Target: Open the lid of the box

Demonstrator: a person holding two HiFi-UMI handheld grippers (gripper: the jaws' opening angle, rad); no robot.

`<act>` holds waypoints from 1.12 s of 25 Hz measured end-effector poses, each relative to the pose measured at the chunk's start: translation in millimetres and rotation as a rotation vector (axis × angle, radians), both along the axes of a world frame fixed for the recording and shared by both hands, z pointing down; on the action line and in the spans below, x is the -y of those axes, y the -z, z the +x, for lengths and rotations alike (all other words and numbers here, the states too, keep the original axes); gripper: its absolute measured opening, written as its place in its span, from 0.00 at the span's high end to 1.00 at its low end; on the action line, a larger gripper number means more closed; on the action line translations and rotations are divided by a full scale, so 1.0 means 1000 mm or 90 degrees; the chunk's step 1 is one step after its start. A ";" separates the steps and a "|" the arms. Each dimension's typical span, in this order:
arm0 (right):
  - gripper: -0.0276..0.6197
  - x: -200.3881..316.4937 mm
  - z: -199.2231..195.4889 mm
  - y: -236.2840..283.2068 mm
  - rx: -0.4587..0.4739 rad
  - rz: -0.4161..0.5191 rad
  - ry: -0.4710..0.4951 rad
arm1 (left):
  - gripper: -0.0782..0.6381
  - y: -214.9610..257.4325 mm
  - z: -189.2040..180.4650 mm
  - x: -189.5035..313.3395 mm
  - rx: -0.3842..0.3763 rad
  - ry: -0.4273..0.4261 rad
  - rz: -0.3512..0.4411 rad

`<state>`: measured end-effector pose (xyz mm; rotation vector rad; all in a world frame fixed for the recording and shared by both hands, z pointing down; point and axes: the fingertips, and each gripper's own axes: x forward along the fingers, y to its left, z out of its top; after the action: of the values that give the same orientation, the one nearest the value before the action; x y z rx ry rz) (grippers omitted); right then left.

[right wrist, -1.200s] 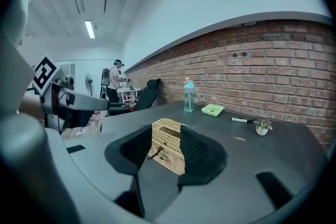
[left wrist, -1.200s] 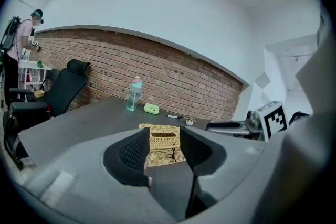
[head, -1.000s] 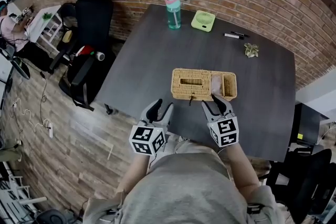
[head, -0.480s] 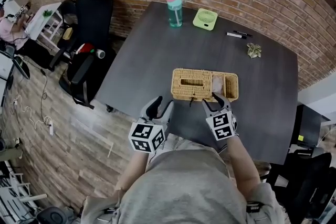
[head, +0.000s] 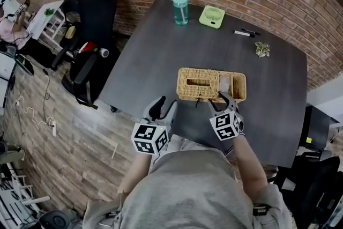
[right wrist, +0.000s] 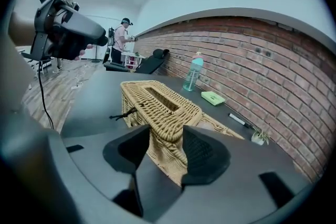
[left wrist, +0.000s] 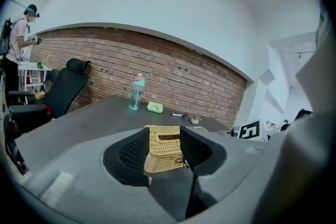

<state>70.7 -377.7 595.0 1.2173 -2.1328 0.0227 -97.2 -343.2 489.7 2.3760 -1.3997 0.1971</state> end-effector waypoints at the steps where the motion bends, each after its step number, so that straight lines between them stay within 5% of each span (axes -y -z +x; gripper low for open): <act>1: 0.66 0.000 0.000 0.000 0.000 0.001 0.001 | 0.64 0.000 0.000 0.000 0.000 0.000 0.000; 28: 0.70 0.016 0.001 0.060 0.041 0.033 0.034 | 0.64 -0.009 0.006 0.005 -0.012 -0.013 -0.014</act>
<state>71.6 -393.9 535.5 1.2040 -2.2331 -0.0180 -91.4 -347.7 498.4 2.3684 -1.3591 0.1948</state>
